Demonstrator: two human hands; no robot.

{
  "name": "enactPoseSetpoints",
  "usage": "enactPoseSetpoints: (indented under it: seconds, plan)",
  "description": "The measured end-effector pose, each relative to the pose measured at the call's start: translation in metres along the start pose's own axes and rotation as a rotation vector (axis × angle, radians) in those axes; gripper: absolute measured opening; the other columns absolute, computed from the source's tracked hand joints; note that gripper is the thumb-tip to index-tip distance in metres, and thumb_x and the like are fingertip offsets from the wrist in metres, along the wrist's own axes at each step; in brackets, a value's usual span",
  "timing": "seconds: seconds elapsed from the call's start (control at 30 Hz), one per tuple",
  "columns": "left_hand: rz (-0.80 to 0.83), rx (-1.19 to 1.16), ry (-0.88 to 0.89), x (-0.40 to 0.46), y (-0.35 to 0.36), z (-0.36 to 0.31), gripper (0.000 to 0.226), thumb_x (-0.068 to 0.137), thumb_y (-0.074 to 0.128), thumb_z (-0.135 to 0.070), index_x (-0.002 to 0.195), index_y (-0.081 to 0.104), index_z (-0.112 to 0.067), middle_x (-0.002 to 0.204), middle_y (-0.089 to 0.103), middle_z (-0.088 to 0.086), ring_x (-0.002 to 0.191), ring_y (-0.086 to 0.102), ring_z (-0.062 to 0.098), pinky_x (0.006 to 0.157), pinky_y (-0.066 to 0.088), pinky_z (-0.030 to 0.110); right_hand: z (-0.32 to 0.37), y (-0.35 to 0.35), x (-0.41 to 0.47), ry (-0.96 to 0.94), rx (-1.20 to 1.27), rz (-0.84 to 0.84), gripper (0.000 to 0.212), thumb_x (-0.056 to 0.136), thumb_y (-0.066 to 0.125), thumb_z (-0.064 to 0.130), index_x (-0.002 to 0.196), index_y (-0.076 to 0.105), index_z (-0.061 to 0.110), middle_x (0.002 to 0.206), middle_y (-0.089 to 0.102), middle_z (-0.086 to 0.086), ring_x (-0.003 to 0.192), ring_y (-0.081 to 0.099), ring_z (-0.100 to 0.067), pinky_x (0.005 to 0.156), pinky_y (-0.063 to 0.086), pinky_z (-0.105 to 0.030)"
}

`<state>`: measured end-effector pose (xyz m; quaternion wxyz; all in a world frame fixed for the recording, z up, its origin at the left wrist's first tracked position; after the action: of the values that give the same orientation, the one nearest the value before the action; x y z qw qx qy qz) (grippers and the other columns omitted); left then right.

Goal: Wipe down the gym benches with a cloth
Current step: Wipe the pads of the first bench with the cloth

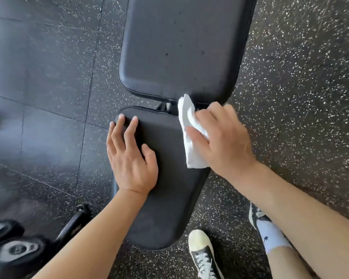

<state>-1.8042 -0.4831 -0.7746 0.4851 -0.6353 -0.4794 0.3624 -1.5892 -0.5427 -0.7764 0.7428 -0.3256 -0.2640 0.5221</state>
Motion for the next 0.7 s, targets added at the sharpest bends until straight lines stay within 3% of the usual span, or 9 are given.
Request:
enactPoseSetpoints:
  seconds: [0.17, 0.4, 0.53, 0.7]
  plan:
    - [-0.009, -0.024, 0.018, -0.002, 0.002, 0.000, 0.065, 0.089, 0.042, -0.018, 0.154, 0.043, -0.017, 0.165, 0.033, 0.008, 0.151, 0.029, 0.037, 0.123, 0.026, 0.056, 0.010, 0.016, 0.011, 0.061, 0.058, -0.166, 0.029, 0.094, 0.069, 0.037, 0.088, 0.065, 0.009, 0.087, 0.057, -0.007, 0.081, 0.047, -0.030, 0.057, 0.041, -0.039]
    - [-0.036, -0.049, 0.044, -0.003, 0.007, 0.006, 0.062, 0.090, 0.040, -0.021, 0.152, 0.043, -0.022, 0.163, 0.035, 0.004, 0.147, 0.033, 0.037, 0.119, 0.030, 0.060, -0.006, 0.022, -0.063, 0.386, 0.364, -0.342, 0.023, 0.101, 0.060, 0.034, 0.109, 0.056, 0.013, 0.106, 0.050, -0.001, 0.094, 0.048, -0.022, 0.079, 0.041, -0.035]
    - [-0.051, -0.060, 0.049, -0.001, 0.005, 0.007, 0.061, 0.091, 0.040, -0.023, 0.152, 0.045, -0.021, 0.162, 0.037, 0.006, 0.143, 0.036, 0.041, 0.119, 0.029, 0.058, 0.020, 0.042, -0.125, 0.510, 0.607, -0.338, 0.027, 0.102, 0.055, 0.041, 0.116, 0.049, 0.018, 0.108, 0.054, 0.002, 0.096, 0.053, -0.016, 0.085, 0.046, -0.032]
    - [-0.060, -0.060, 0.055, -0.002, 0.005, 0.005, 0.062, 0.091, 0.038, -0.027, 0.152, 0.045, -0.022, 0.162, 0.037, 0.003, 0.144, 0.036, 0.038, 0.118, 0.032, 0.057, 0.048, 0.071, -0.177, 0.572, 0.695, -0.341, 0.018, 0.102, 0.055, 0.045, 0.112, 0.045, 0.034, 0.107, 0.056, 0.005, 0.101, 0.059, -0.019, 0.082, 0.051, -0.044]
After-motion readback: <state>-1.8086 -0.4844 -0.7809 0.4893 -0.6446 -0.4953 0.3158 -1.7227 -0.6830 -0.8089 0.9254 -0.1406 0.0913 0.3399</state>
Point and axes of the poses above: each hand's wrist, its own x-axis towards the middle knuckle, its own y-axis out of the palm, z = x × y, the point moved 4 cm from there along x, towards the middle knuckle
